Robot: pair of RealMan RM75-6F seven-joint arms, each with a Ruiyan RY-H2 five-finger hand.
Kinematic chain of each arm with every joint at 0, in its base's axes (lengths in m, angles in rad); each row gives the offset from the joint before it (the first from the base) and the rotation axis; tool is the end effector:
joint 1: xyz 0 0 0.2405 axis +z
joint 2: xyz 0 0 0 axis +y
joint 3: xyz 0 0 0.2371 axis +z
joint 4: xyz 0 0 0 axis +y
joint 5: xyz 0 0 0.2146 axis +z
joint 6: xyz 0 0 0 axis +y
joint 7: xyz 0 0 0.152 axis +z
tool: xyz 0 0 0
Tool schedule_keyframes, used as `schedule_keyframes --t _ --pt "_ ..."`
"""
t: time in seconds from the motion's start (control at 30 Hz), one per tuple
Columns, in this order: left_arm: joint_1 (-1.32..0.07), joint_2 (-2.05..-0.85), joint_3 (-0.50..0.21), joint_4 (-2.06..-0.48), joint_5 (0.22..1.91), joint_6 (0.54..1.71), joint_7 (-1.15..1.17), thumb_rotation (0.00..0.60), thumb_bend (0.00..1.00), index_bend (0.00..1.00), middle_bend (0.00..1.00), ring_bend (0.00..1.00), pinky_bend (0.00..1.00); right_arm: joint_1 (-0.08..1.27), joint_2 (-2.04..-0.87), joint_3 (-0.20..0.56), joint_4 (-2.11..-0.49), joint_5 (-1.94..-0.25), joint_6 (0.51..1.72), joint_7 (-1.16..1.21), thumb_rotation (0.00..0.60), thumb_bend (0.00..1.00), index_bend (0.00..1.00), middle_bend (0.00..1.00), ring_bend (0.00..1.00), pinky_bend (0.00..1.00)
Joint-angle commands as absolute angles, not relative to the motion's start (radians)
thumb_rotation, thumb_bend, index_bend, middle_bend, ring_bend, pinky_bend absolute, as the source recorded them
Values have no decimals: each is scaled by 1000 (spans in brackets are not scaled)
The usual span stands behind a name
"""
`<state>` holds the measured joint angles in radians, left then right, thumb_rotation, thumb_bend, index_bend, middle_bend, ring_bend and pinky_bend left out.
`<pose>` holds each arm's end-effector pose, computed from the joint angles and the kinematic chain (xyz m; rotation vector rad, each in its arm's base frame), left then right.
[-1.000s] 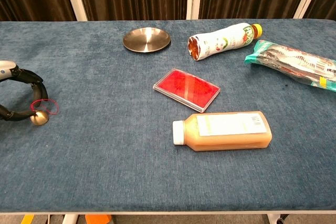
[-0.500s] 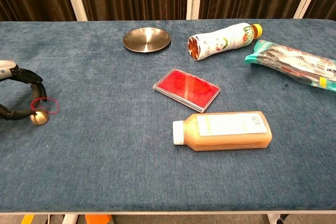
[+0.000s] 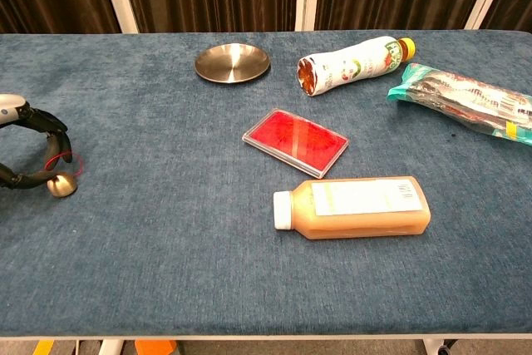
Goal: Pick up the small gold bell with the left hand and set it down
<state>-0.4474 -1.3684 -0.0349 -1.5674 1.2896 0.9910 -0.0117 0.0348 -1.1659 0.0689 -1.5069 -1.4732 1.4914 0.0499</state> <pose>-0.2373 0.2608 0.0081 -1.7227 -1.3208 -0.8656 -0.3232 -0.1773 0.1484 1.3109 -0.9182 0.8674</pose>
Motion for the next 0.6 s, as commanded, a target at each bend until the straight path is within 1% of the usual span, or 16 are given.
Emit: schedule_keyframes --t 0.03,0.43,0.5,0.6 --pt "-446 -1367 -36 -1571 1288 993 -12 600 372 619 393 142 125 34 -1166 69 -1506 -1473 1492 50 600 111 0 0 0 0" --pt "-444 -1323 -52 -1634 1309 1038 12 600 378 637 410 147 133 34 -1168 69 -1505 -1474 1493 52 600 111 0 0 0 0" --pt "-448 -1304 -68 -1647 1306 1050 21 600 378 638 411 147 133 33 -1166 70 -1506 -1475 1496 52 600 111 0 0 0 0" --pt "-446 -1274 -112 -1666 1275 1085 14 600 379 639 411 147 133 31 -1164 70 -1505 -1473 1499 54 600 111 0 0 0 0"
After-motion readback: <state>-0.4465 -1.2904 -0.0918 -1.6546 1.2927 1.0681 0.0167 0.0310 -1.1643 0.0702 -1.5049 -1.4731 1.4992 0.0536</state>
